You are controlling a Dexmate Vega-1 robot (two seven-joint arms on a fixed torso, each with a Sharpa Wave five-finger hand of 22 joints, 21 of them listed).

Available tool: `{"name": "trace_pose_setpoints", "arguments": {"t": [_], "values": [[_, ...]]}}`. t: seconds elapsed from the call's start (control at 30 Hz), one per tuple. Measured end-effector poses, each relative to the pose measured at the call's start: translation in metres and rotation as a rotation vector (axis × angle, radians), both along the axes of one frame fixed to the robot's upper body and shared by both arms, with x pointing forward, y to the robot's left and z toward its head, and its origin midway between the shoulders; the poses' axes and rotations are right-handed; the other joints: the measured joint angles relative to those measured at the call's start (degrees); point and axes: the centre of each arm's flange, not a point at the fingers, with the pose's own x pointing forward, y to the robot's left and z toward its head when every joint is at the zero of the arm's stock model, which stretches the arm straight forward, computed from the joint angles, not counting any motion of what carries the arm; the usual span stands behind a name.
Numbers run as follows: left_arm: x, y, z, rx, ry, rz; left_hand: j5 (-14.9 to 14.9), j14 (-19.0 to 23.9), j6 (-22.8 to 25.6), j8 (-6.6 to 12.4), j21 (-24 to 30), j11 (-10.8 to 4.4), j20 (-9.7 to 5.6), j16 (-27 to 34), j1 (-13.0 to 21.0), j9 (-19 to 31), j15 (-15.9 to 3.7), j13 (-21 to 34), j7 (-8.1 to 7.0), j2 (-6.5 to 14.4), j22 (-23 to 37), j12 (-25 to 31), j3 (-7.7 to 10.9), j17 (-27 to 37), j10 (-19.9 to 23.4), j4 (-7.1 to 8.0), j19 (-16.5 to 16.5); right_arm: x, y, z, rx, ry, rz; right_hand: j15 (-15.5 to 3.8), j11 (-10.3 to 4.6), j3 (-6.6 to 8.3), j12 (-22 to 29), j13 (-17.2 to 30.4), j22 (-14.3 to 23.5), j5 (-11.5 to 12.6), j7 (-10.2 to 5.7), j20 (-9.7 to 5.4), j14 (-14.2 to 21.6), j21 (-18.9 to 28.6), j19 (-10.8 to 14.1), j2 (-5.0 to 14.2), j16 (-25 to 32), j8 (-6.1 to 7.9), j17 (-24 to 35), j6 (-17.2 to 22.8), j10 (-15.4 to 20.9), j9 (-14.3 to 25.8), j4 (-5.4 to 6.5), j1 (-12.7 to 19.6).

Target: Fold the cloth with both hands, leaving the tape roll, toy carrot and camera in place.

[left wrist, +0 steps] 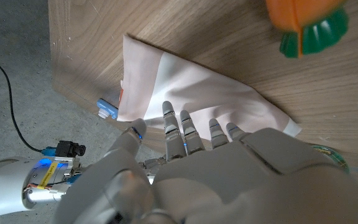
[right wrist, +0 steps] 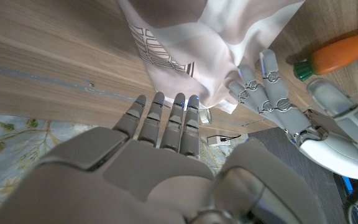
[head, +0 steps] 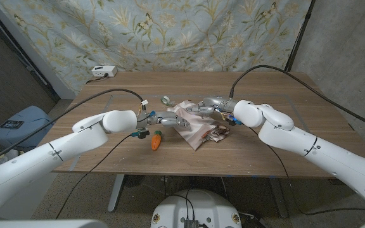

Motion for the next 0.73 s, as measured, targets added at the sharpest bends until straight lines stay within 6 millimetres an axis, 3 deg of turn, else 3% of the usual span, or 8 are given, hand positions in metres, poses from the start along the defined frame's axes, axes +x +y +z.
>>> {"name": "trace_pose_setpoints", "arguments": {"t": [0.47,0.73], "values": [[-0.005,0.006,0.003,-0.042,-0.025,0.021,-0.25,0.86,-1.37,-0.27,0.22,-0.2,0.0,0.0,0.0,0.0,-0.02,0.11,-0.7,0.0,-0.15,0.0,0.26,0.0,-0.63,-0.26,0.0,0.004,-0.008,-0.001,0.063,-0.013,-0.041,-0.49,-0.11,0.37,0.0,0.0,0.0,0.22,-0.37,-0.4,0.86,0.0,0.43,0.29,0.01,0.22,-0.55,1.13,0.84,0.0,-0.65,0.73],[-0.004,0.012,0.01,-0.091,-0.054,0.031,-0.24,1.2,-1.86,-0.45,0.44,-0.2,0.0,0.0,0.0,0.0,-0.35,0.14,-0.8,0.0,-0.15,0.0,0.47,0.0,-0.63,-0.47,0.0,0.016,-0.009,-0.007,0.073,-0.011,-0.09,-0.92,-0.41,0.69,0.0,0.01,0.0,0.22,-0.42,-0.39,1.3,0.0,0.42,0.51,0.01,0.22,-0.82,1.81,1.14,0.0,-0.97,0.96]]}}
